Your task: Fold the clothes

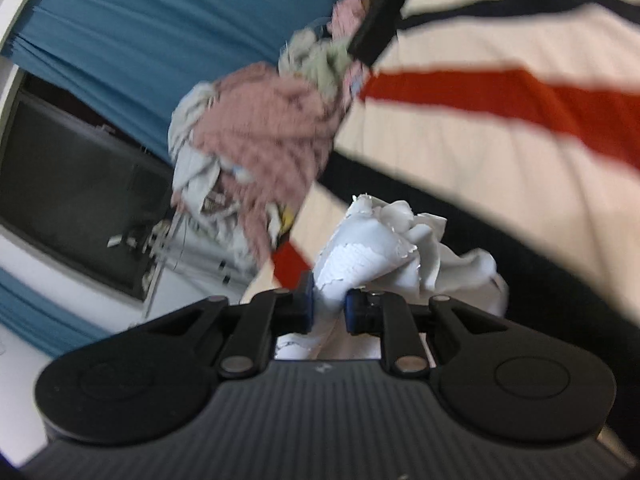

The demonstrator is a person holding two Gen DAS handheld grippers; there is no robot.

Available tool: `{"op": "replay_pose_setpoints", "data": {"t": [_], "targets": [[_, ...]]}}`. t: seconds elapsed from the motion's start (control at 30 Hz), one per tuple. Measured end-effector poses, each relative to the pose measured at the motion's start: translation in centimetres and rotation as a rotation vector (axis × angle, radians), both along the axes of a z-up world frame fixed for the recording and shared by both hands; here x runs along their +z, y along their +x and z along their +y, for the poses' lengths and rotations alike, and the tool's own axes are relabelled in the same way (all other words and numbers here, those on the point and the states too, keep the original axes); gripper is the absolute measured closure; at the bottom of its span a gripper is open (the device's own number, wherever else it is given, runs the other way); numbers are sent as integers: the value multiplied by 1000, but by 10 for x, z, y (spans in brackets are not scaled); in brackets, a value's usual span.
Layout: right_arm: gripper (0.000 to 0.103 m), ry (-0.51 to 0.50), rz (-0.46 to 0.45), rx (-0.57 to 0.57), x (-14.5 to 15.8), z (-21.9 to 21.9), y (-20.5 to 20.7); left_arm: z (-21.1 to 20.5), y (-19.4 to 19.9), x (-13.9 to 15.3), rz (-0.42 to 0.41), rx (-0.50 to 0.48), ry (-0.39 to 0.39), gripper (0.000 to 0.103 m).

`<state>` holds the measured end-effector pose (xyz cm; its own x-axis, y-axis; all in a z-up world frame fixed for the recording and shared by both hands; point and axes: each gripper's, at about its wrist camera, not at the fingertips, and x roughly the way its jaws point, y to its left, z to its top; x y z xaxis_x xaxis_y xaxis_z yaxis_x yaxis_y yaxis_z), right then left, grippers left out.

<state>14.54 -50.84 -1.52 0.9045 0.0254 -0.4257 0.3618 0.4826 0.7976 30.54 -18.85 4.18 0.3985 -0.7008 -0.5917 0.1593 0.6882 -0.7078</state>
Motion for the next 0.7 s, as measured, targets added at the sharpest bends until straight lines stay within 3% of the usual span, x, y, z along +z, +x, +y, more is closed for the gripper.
{"op": "replay_pose_setpoints", "data": {"t": [0.07,0.13,0.3,0.4,0.57,0.7], "targets": [[85,-48,-35,-24,11,-24,21,-36,25,13,-59,-27,4,79],[85,-94,-75,-51,23,-48,41,-66,50,26,-109,-51,-46,80],[85,-209,-134,-89,21,-84,79,-126,84,19,-303,-89,-62,80],[85,-247,-86,-80,-14,-93,94,-146,95,-21,-349,-122,-18,80],[85,-205,65,-8,-97,-81,92,-115,78,-119,-271,-151,58,82],[84,-124,149,6,-141,-63,69,-111,40,-146,-375,-222,242,77]]}}
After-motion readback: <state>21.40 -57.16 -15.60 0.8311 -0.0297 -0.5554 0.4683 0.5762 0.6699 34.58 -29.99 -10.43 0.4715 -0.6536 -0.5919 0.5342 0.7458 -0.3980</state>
